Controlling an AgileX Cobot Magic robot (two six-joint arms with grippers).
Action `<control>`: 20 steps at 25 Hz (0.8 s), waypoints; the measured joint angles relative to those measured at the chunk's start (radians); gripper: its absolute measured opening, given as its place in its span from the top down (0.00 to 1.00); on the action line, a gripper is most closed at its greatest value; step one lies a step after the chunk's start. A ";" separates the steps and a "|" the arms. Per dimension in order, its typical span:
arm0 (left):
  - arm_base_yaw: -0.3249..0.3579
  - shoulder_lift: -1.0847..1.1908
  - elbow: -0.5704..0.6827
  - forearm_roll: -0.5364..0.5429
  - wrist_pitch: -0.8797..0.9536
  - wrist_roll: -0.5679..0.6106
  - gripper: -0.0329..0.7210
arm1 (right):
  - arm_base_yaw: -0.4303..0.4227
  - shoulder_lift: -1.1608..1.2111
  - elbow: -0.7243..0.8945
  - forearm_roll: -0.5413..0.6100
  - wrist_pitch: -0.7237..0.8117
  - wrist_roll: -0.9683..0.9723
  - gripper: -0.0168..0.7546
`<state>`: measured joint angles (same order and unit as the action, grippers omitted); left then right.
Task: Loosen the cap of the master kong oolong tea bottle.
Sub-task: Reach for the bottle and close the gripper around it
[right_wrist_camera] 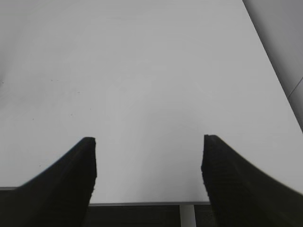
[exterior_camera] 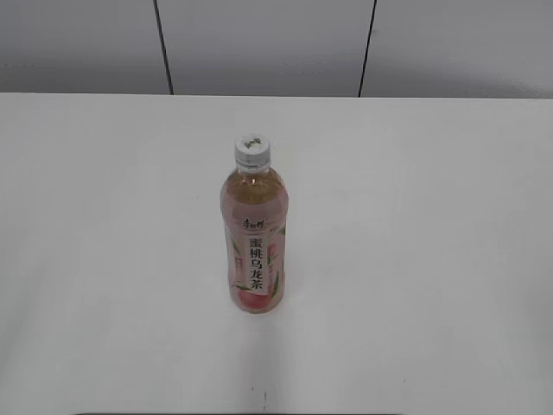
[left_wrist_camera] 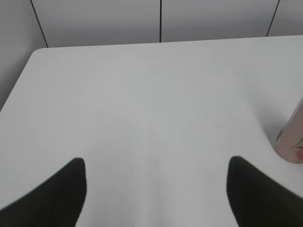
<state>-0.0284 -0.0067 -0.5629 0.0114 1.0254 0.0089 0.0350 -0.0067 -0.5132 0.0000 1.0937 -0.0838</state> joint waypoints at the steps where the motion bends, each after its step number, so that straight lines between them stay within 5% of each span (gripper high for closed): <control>1: 0.000 0.000 0.000 0.000 0.000 0.000 0.24 | 0.000 0.000 0.000 0.000 0.000 0.000 0.30; 12: 0.000 0.000 -0.002 -0.001 -0.016 0.000 0.24 | 0.000 0.000 0.000 0.000 0.000 0.000 0.30; 20: 0.000 0.001 -0.020 0.010 -0.264 0.000 0.24 | 0.000 0.000 0.000 0.000 0.000 0.000 0.30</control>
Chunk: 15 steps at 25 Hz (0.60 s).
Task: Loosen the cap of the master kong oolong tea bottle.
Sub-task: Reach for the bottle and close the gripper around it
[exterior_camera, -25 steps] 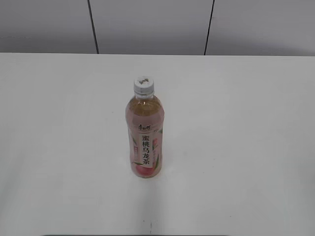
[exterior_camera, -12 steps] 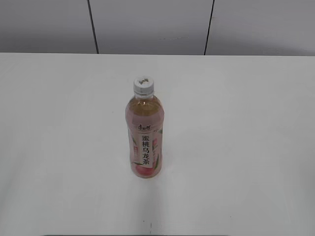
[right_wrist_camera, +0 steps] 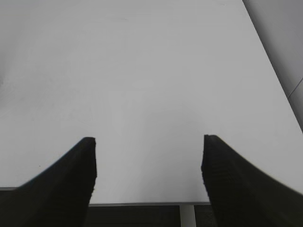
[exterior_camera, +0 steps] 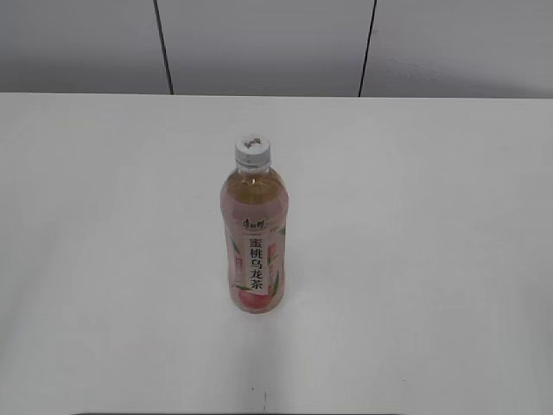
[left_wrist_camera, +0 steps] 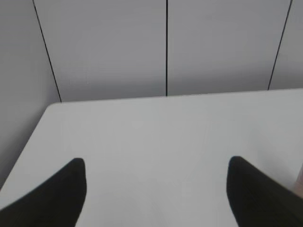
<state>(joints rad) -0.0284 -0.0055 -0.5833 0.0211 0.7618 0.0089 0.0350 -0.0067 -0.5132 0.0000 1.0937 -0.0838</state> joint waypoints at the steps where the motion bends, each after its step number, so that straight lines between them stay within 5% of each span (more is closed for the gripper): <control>1: 0.000 0.005 0.000 -0.013 -0.060 0.000 0.24 | 0.000 0.000 0.000 0.000 0.000 0.000 0.30; 15: 0.000 0.691 0.015 -0.218 -0.700 0.000 0.33 | 0.000 0.000 0.000 0.000 0.000 0.000 0.30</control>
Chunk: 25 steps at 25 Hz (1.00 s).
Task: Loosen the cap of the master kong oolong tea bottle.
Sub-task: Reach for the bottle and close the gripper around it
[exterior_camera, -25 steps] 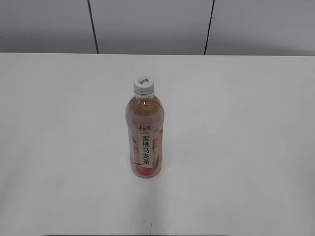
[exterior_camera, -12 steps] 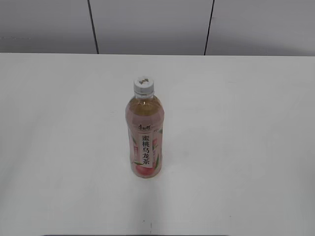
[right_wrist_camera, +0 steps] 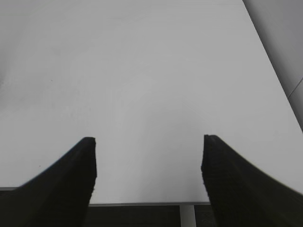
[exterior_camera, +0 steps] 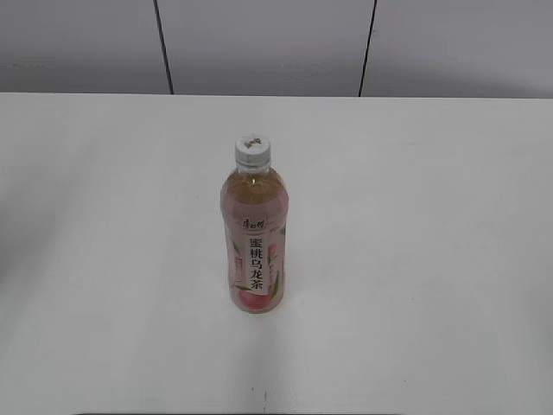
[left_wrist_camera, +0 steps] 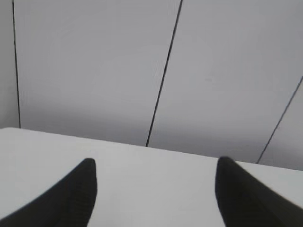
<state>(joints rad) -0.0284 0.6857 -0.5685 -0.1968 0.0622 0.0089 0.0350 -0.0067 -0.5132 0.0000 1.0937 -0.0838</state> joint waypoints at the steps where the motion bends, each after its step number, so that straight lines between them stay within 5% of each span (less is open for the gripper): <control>1: 0.000 0.065 0.000 -0.004 -0.044 0.000 0.34 | 0.000 0.000 0.000 0.000 0.000 0.000 0.30; 13: -0.074 0.762 0.005 0.123 -0.862 -0.015 0.36 | 0.000 0.000 0.000 0.000 0.000 0.000 0.30; 25: -0.079 0.994 0.005 0.317 -1.012 -0.141 0.39 | 0.000 0.000 0.000 0.000 0.000 0.000 0.30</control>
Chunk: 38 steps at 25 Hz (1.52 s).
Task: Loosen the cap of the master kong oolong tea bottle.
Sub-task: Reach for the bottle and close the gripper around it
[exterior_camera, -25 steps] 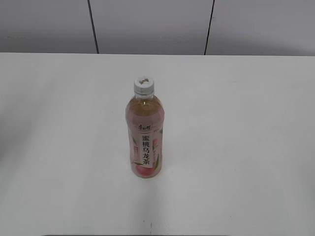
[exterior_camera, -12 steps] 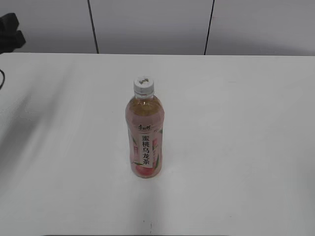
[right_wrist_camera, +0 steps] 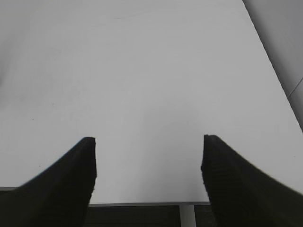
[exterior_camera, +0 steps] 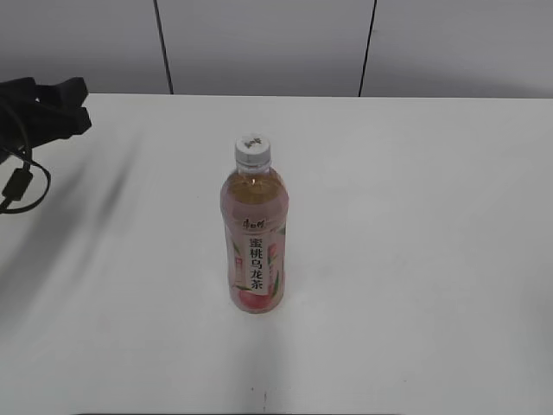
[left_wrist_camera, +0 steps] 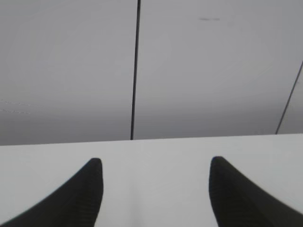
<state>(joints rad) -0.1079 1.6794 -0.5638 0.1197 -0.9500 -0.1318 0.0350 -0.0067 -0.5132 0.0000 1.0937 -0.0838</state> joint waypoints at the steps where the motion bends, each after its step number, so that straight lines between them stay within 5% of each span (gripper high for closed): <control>1: 0.000 0.012 0.000 0.023 -0.003 -0.020 0.39 | 0.000 0.000 0.000 0.000 0.000 0.000 0.30; 10: 0.000 0.128 0.104 0.149 -0.240 -0.098 0.39 | 0.000 0.000 0.000 0.000 0.000 0.000 0.30; 20: 0.000 0.189 0.130 0.558 -0.252 -0.100 0.39 | 0.000 0.000 0.000 0.000 0.000 0.000 0.30; 27: 0.000 0.189 0.130 0.703 -0.252 -0.107 0.39 | 0.000 0.000 0.000 0.000 0.000 0.000 0.30; 38: 0.000 0.189 0.130 0.939 -0.253 -0.230 0.16 | 0.000 0.000 0.000 0.000 0.000 0.000 0.30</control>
<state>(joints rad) -0.1079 1.8685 -0.4336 1.0588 -1.2030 -0.3619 0.0350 -0.0067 -0.5132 0.0000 1.0937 -0.0838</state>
